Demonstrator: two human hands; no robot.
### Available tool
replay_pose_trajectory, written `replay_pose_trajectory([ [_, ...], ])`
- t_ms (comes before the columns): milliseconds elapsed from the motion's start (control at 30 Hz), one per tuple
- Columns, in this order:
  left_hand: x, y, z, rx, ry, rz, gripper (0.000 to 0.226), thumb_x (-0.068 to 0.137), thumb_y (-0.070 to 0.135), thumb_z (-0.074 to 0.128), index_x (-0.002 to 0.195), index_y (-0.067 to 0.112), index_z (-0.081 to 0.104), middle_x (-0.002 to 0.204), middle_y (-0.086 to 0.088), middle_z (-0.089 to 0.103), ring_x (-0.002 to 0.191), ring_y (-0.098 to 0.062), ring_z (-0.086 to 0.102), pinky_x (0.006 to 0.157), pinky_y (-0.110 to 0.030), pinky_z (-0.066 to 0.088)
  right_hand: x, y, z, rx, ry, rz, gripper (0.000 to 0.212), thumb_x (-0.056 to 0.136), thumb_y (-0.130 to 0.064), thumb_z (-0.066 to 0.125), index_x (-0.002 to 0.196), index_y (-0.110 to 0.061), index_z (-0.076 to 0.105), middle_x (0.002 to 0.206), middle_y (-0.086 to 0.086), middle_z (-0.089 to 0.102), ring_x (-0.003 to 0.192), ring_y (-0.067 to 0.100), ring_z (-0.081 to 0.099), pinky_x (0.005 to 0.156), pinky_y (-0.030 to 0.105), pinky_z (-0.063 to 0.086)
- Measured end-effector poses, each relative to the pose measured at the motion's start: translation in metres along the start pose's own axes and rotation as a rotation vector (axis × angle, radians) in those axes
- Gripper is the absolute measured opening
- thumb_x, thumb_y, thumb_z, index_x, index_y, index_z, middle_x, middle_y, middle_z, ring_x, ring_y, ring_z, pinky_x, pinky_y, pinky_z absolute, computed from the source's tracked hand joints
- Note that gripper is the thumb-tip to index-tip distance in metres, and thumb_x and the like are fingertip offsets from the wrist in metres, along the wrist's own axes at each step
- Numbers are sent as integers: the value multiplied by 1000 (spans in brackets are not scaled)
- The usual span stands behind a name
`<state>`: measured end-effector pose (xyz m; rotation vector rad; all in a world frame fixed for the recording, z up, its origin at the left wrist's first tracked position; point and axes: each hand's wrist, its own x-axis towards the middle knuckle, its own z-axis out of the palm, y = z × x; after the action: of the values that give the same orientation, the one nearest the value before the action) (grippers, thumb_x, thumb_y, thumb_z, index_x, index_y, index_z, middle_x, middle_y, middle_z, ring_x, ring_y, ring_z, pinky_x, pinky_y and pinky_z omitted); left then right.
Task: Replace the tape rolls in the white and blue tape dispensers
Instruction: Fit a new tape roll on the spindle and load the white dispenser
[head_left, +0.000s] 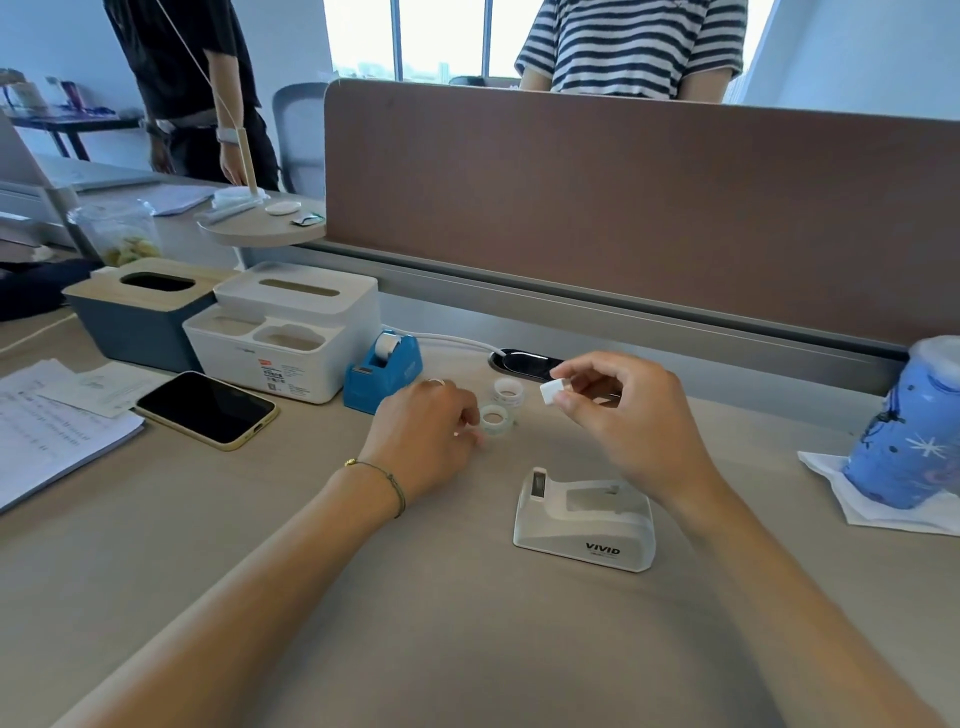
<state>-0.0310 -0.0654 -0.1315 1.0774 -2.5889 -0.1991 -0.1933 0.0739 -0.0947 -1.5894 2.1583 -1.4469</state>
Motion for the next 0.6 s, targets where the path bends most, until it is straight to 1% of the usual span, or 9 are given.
replay_pose_trajectory([
  [100, 12, 10, 10, -85, -7, -27, 42, 83, 49, 70, 121, 29, 65, 120, 3, 65, 106, -18, 60, 89, -35, 55, 3, 4, -1, 4, -12, 14, 12, 84, -20, 77, 94, -27, 77, 83, -9, 74, 78, 6, 68, 71, 18, 53],
  [167, 18, 17, 18, -112, -40, -47, 50, 80, 53, 70, 123, 29, 60, 121, 1, 63, 107, -19, 58, 89, -36, 55, 3, 6, -1, -4, -20, 19, 12, 84, -21, 77, 94, -28, 77, 82, -12, 73, 78, 4, 67, 69, 14, 52],
  [267, 22, 22, 25, -129, -72, -75, 50, 81, 48, 72, 124, 28, 56, 120, 0, 66, 105, -20, 60, 90, -37, 55, 3, 7, -3, -19, -38, 14, 12, 85, -22, 76, 95, -29, 77, 83, -16, 73, 81, 2, 67, 70, 11, 51],
  [333, 22, 21, 27, -158, -68, -87, 51, 83, 42, 73, 128, 29, 53, 120, -1, 67, 106, -20, 62, 92, -38, 55, 4, 9, -5, -18, -35, 16, 13, 85, -22, 76, 96, -29, 78, 84, -15, 73, 82, 2, 67, 71, 10, 51],
  [433, 21, 17, 24, -215, -55, -106, 51, 82, 39, 74, 128, 28, 54, 119, 1, 69, 106, -20, 62, 93, -37, 55, 6, 11, -9, 2, -23, 36, 13, 85, -20, 77, 96, -28, 78, 84, -12, 74, 81, 3, 67, 70, 10, 50],
  [500, 20, 13, 20, -323, -30, -134, 49, 83, 36, 75, 127, 28, 57, 118, 4, 69, 104, -16, 63, 91, -30, 54, 6, 12, -10, 8, -23, 47, 13, 84, -21, 77, 95, -28, 78, 83, -12, 74, 81, 3, 67, 70, 11, 51],
  [567, 18, 12, 12, -471, 18, -155, 45, 85, 33, 75, 128, 26, 60, 113, 9, 67, 101, -9, 62, 86, -19, 48, 6, 12, -11, 10, -23, 53, 12, 84, -21, 78, 94, -28, 78, 82, -11, 74, 79, 4, 68, 70, 13, 51],
  [600, 16, 13, 7, -552, 42, -163, 44, 87, 31, 74, 129, 25, 61, 111, 11, 66, 101, -6, 61, 86, -17, 46, 6, 12, -11, 7, -21, 54, 12, 84, -21, 79, 94, -28, 78, 81, -11, 74, 78, 5, 68, 71, 15, 52],
])
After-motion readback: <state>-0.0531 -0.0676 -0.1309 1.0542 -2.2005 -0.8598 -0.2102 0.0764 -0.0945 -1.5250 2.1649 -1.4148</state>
